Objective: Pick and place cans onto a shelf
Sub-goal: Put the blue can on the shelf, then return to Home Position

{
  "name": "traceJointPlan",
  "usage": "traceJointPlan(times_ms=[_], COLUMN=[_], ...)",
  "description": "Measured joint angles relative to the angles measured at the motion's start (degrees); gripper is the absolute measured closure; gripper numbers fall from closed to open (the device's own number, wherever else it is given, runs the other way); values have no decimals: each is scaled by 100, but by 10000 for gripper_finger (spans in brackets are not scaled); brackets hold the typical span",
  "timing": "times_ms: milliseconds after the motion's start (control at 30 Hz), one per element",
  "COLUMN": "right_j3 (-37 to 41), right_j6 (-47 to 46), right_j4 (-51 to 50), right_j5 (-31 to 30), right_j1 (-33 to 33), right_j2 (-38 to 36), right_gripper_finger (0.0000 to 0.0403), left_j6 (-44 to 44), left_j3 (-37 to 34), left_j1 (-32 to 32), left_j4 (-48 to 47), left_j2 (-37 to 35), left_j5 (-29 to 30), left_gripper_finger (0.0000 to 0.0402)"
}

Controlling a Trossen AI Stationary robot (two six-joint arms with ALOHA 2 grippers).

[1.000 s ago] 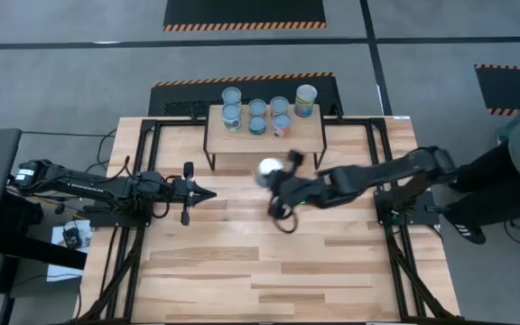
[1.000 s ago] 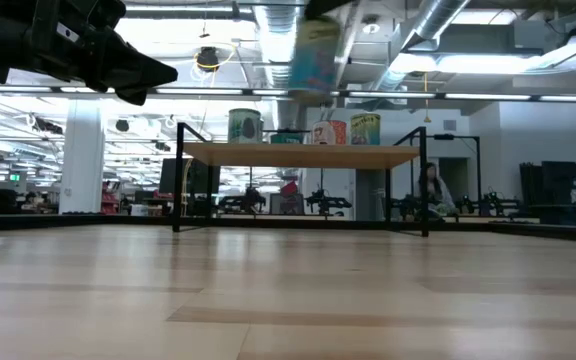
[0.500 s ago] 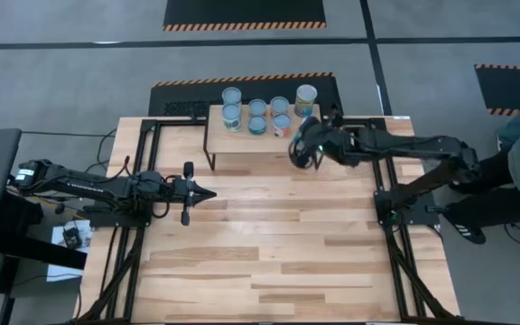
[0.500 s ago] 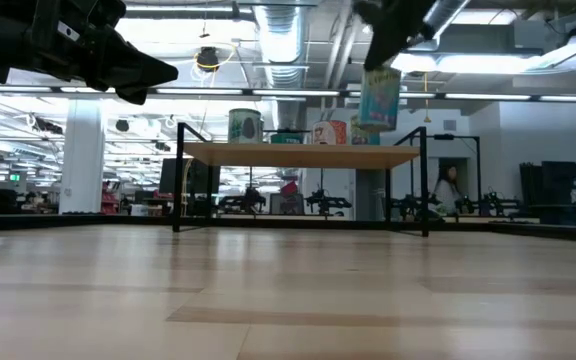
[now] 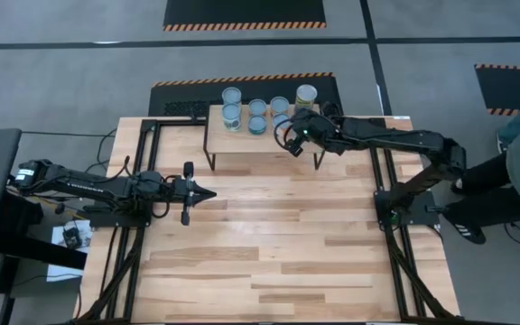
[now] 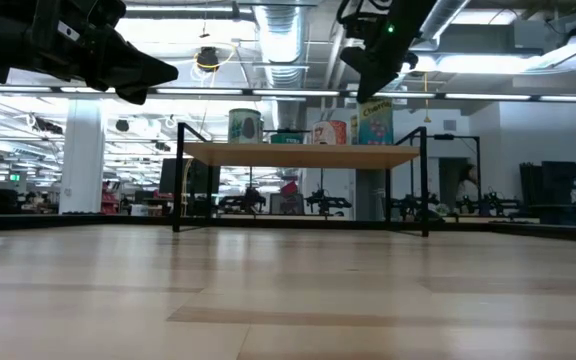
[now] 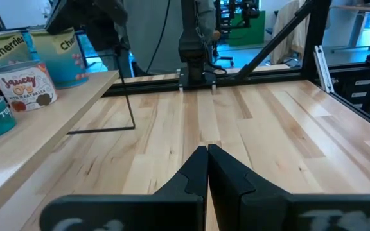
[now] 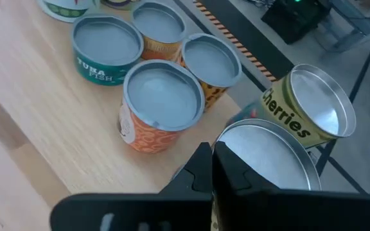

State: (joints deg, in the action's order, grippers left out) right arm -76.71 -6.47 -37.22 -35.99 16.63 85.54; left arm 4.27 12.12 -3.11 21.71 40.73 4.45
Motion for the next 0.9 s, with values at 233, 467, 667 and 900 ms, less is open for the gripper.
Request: traceJointPlan(times_ms=[233, 467, 667, 900], right_j3=[2, 2, 2, 13], right_j6=[248, 245, 246, 692], right_j4=[179, 195, 215, 627], right_j5=[26, 19, 17, -11], right_j1=[21, 219, 372, 241], right_j2=[7, 7, 7, -121], right_gripper_finger=[388, 354, 331, 320], left_j6=[0, -6, -7, -10], left_j3=[0, 0, -1, 0], left_j1=[0, 0, 0, 0], left_j4=[0, 0, -1, -2], left_j2=[0, 0, 0, 0], left_j5=[9, 7, 7, 3], left_gripper_finger=[401, 401, 401, 401])
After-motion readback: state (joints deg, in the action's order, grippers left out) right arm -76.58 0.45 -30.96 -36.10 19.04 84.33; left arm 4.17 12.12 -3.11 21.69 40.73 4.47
